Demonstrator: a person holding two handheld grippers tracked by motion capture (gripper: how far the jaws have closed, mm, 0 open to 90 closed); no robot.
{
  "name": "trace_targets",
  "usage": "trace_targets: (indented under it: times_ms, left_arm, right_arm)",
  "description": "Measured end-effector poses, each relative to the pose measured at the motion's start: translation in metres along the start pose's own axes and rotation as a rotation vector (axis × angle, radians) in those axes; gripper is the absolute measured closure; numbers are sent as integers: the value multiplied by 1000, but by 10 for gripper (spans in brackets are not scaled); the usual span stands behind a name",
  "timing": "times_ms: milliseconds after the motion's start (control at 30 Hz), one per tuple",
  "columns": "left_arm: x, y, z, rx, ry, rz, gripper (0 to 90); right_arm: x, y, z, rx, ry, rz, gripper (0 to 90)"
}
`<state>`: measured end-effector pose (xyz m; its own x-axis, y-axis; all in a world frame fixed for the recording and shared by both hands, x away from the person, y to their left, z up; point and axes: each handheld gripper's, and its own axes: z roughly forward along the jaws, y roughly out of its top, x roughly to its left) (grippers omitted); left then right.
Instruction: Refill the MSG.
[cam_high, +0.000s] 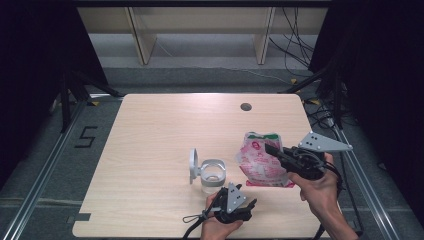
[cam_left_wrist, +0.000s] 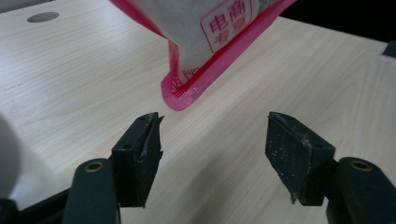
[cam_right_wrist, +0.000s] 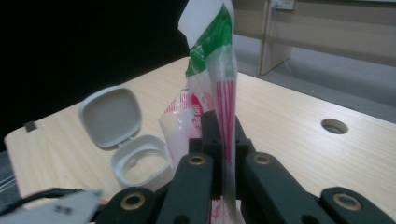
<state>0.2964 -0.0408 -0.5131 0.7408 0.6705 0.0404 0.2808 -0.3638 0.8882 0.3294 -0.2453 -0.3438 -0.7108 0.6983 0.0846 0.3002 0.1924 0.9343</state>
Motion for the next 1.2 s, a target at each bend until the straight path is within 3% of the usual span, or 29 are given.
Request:
trace_targets:
  times_ms: [33, 100, 133, 267, 300, 333, 367, 433, 500, 567, 600, 633, 667, 700, 767, 900, 933, 967, 1033, 1200]
  left_arm:
    - [-1, 0, 3, -13, -1, -24, 341]
    - [-1, 1, 6, -34, 31, -6, 340]
    - [-2, 1, 7, -33, 32, -12, 340]
    - [-6, 5, 9, -77, 99, 40, 387]
    - [-8, 5, 9, -85, 107, 47, 423]
    - [-10, 6, 9, -110, 124, 49, 449]
    - [-10, 6, 9, -133, 131, 52, 537]
    - [-11, 7, 10, -142, 139, 48, 601]
    - [-11, 6, 13, -165, 120, 8, 624]
    - [-10, 7, 13, -174, 131, 11, 650]
    - [-9, 7, 14, -184, 129, -2, 658]
    - [-8, 7, 13, -185, 125, -3, 662]
    - [-11, 6, 12, -179, 113, -60, 666]
    - [-10, 6, 12, -190, 103, -70, 670]
    - [-10, 6, 12, -198, 94, -89, 676]
    - [-12, 3, 12, -209, 69, -110, 686]
    - [-13, 3, 12, -207, 52, -120, 691]
    - [-14, 3, 13, -210, 47, -136, 692]
    - [-15, 3, 14, -217, 39, -144, 694]
    - [-15, 3, 14, -241, 28, -177, 696]
  right_arm:
    - [1, 1, 0, 2, 8, 1, 900]
    - [3, 2, -1, -5, 18, -11, 900]
    - [3, 2, 0, -30, -3, -29, 900]
    - [10, 2, 1, -1, 49, -2, 900]
    - [11, 2, 0, 0, 32, -23, 900]
    - [14, 2, 1, -4, 29, -8, 900]
    - [15, 2, 3, -5, 28, -29, 900]
    - [17, 3, 6, 2, 31, -37, 900]
    - [18, 5, 9, 12, 46, -29, 900]
    - [21, 8, 11, 32, 39, -15, 900]
    - [19, 10, 13, 11, 28, -62, 900]
    - [20, 12, 13, 32, 38, -47, 900]
    - [21, 13, 15, 23, 33, -37, 900]
    - [21, 15, 16, 22, 40, -42, 900]
    - [20, 18, 22, 3, 43, -42, 900]
    - [20, 20, 31, 16, 57, -55, 900]
    - [22, 20, 33, 26, 41, -37, 900]
    - [20, 21, 36, 32, 44, -63, 900]
    - [23, 21, 39, 49, 42, -35, 900]
    - [25, 25, 44, 53, 50, -50, 900]
